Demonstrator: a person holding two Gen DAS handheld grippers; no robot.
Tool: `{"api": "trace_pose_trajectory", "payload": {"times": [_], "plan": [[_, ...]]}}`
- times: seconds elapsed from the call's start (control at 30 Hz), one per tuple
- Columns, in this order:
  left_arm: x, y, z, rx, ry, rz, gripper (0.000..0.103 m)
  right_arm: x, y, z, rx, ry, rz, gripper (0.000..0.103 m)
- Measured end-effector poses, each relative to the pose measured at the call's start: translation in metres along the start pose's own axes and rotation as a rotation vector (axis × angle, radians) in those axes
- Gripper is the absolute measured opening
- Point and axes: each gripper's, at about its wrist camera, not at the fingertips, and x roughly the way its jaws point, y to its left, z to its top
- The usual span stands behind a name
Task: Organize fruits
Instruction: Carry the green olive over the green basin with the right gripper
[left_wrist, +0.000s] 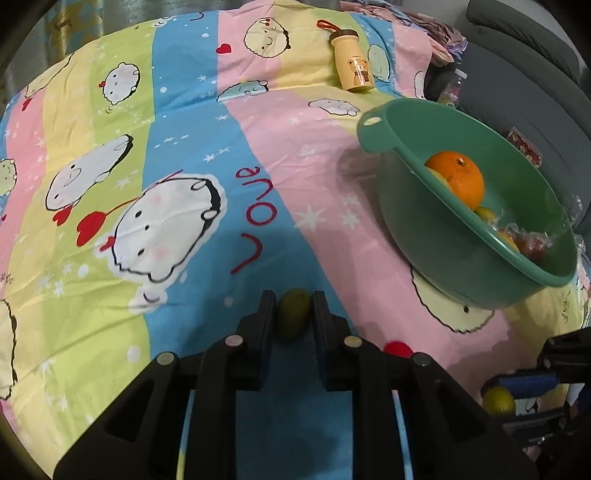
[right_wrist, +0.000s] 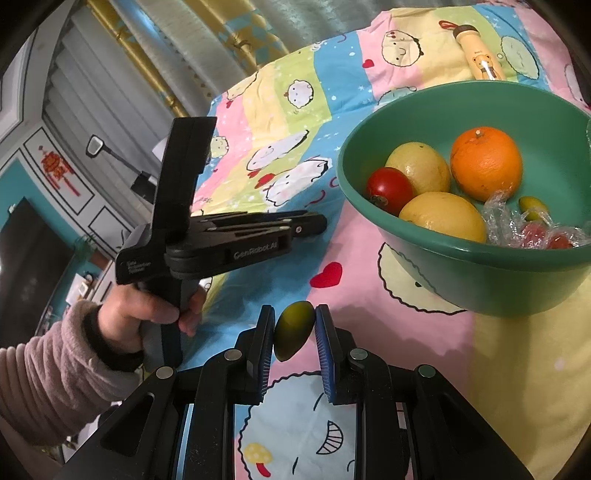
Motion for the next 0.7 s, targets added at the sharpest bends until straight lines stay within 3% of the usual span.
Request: {"api": "trace_pose_trajectory", "payload": {"times": [0.33,0.7], "plan": [[-0.033,-0.010,-0.016,-0.056,-0.004,0.012,0.019,-0.008,0.010,0.001,-0.019,-0.017,0.007,0.024],[-0.083,-0.027,-0.031,-0.086,-0.071,0.027,0.019,-0.027,0.031,0.003,-0.059,-0.051,0.008,0.024]]}}
